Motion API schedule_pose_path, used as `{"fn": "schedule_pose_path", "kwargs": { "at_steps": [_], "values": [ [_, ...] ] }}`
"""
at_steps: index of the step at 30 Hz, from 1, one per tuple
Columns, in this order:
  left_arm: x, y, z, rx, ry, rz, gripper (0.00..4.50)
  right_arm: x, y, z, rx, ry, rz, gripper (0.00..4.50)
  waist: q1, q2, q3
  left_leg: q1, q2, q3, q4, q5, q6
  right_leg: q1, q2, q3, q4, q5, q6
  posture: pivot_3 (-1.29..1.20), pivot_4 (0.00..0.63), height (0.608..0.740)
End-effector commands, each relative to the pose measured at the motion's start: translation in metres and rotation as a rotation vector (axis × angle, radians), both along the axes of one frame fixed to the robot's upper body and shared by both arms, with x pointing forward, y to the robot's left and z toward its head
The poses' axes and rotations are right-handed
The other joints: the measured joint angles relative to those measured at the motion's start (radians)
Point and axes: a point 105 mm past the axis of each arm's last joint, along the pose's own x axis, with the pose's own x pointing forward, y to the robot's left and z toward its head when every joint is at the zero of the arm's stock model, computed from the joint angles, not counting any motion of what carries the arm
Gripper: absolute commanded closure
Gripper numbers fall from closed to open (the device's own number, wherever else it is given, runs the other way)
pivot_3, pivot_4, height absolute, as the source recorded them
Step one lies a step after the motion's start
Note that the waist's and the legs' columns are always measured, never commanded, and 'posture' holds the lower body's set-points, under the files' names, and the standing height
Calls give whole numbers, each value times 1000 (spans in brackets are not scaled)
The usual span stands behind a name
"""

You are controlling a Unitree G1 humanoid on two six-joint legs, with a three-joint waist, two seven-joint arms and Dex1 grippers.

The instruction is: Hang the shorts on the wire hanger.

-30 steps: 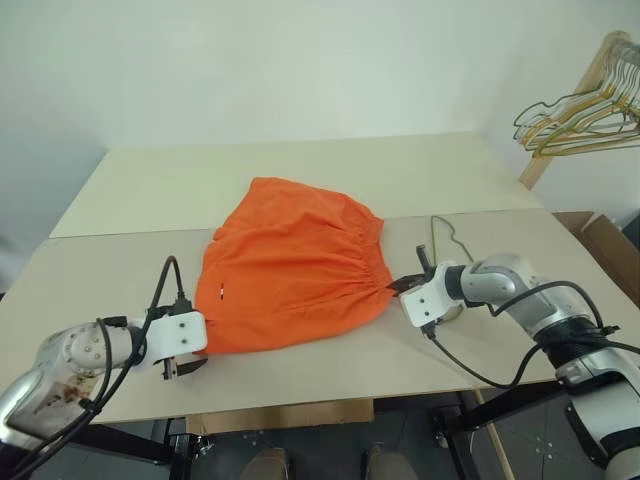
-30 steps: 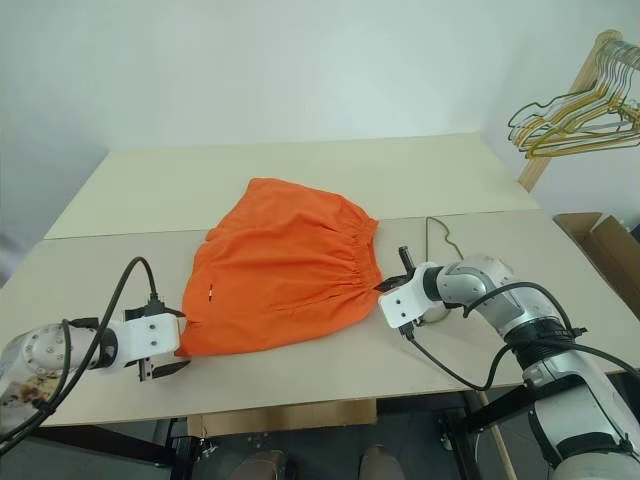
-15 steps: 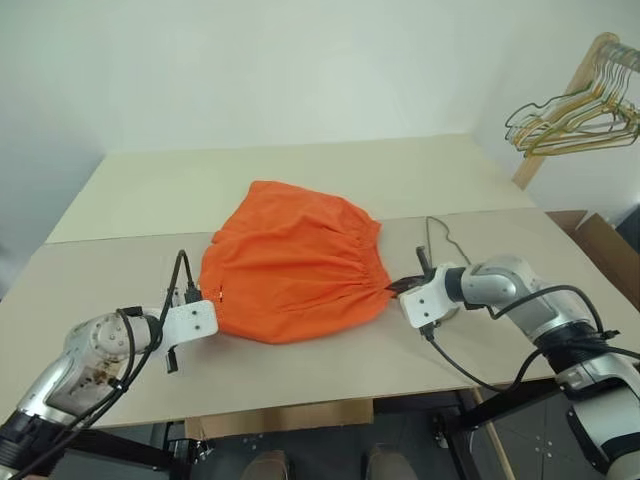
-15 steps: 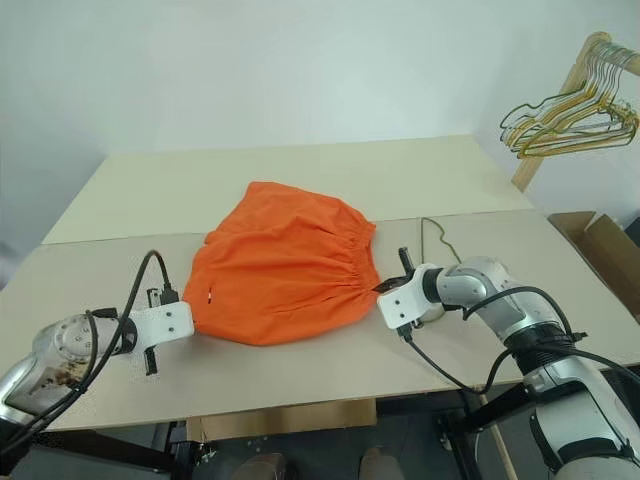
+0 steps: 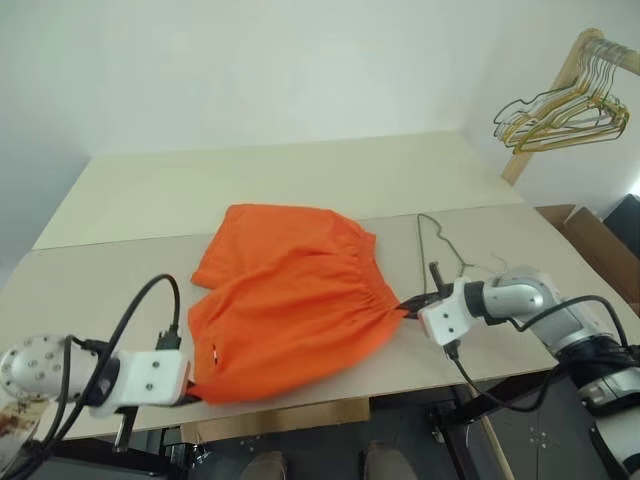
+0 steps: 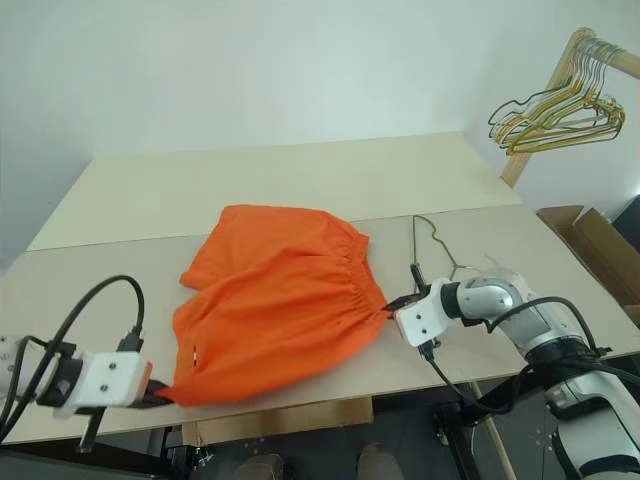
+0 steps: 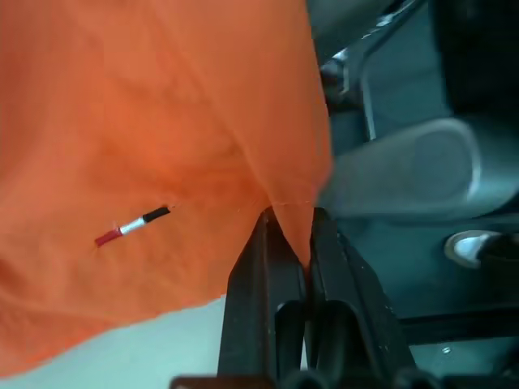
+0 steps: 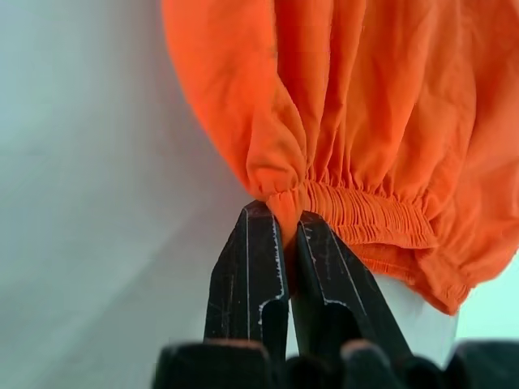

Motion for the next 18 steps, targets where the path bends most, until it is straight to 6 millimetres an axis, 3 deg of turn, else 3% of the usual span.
{"fn": "schedule_pose_path", "kwargs": {
  "at_steps": [1, 5, 7, 11, 14, 16, 18],
  "values": [
    [-20, -14, 4, -14, 20, -44, 4491, -9, -3, 13, 13, -30, 64, 4500, -2, 0, 0, 0, 1, 2, 0, 0, 0, 0, 1, 1, 0, 0, 0, -27, 64, 740],
    [-39, -20, -3, -12, 92, -44, 4491, -12, -12, 10, -13, -34, 78, 4500, -3, 0, 1, 1, 5, 5, 0, -1, 1, 0, 4, 3, -1, 1, -2, -34, 68, 740],
    [-38, -15, -9, 16, 89, -21, 4491, -14, -14, 9, -25, -17, 81, 4500, -1, 0, 1, 2, 5, 6, 0, -1, 1, 1, 4, 3, -1, 1, -2, -38, 69, 740],
    [-22, 1, -11, 84, 32, 20, 3476, -28, -23, 8, -75, 80, 83, 3178, 8, 1, 2, 2, 5, 9, 0, -2, 2, 1, 4, 3, -2, 1, -3, -43, 69, 740],
    [-10, 13, 1, 95, -26, 55, 2546, -43, -34, 16, -116, 197, 50, 2148, 20, 1, 5, 2, 5, 8, 0, -2, 3, 1, 4, 3, -3, 1, -3, -43, 72, 740],
    [-5, 19, 15, 66, -55, 82, 1883, -47, -38, 32, -63, 302, -47, 2117, 20, 1, 6, 1, 5, 8, 0, -2, 3, 0, 4, 3, -4, 2, -3, -44, 75, 740],
    [1, 23, 30, 20, -85, 109, 1883, -40, -37, 50, 48, 357, -161, 2117, 18, 1, 7, 1, 6, 8, 0, -2, 3, 1, 4, 3, -4, 2, -3, -45, 78, 740]
  ]
}}
